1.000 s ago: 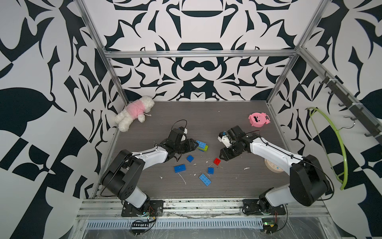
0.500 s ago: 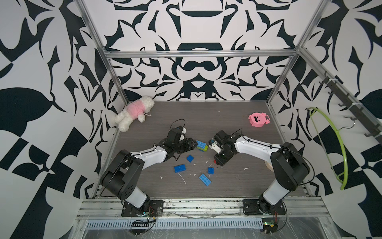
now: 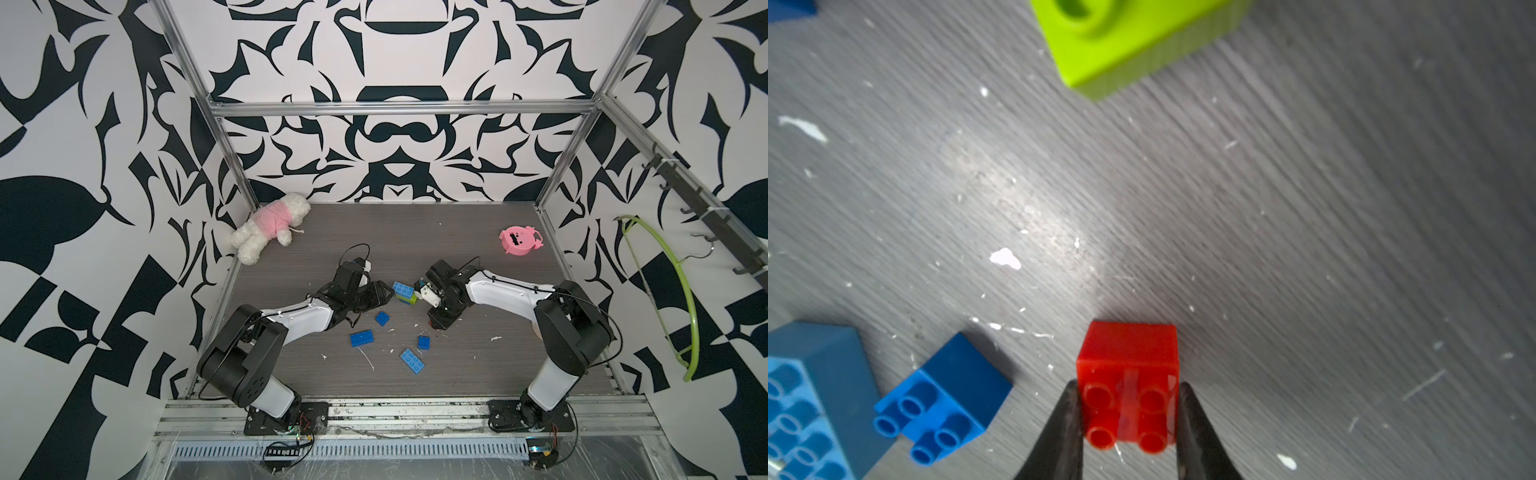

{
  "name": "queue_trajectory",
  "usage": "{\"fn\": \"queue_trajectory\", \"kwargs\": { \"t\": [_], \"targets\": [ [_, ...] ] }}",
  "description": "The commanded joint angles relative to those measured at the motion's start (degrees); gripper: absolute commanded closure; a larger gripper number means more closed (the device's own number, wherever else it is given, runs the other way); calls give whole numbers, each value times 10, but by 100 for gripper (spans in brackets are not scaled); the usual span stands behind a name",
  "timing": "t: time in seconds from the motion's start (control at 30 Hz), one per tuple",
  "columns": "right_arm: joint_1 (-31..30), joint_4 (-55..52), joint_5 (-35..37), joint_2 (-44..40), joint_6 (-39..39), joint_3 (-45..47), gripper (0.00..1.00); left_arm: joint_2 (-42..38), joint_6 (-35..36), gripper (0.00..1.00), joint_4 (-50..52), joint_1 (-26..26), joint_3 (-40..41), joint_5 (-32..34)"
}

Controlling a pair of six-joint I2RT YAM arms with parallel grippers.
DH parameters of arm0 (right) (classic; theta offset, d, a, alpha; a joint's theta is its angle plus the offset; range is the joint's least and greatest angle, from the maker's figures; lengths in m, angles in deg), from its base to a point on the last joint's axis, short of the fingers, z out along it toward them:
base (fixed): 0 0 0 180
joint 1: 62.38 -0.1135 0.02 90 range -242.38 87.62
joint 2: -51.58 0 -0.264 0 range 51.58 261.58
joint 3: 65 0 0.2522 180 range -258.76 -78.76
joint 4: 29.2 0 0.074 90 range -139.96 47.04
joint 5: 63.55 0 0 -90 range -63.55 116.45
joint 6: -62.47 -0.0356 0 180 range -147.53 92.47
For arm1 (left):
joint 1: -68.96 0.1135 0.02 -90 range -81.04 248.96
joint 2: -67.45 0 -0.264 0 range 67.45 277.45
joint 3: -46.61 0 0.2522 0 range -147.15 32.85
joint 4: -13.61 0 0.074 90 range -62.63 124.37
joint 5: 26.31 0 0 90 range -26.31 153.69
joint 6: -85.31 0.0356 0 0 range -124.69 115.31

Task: Assemble a heart with lego
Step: Pick up the lego brick from the center of the board, then assemble the lego brick with the lego brick.

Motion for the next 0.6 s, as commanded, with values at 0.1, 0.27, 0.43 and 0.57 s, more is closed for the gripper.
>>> {"fn": "queue_trajectory", "kwargs": {
  "t": [0.1, 0.27, 0.43, 0.57],
  "targets": [
    [-3, 2, -30, -28, 6, -20, 75, -16, -2, 42, -4, 3, 13, 11],
    [3, -3, -54, -55, 32, -46, 77, 8, -9, 41, -22, 3, 1, -10],
    [4, -68, -57, -8, 86, -132, 79, 25, -29, 39, -55, 3, -10, -21],
    [8, -90, -43, 17, 113, -178, 80, 15, -29, 37, -51, 3, -17, -7]
  ]
}}
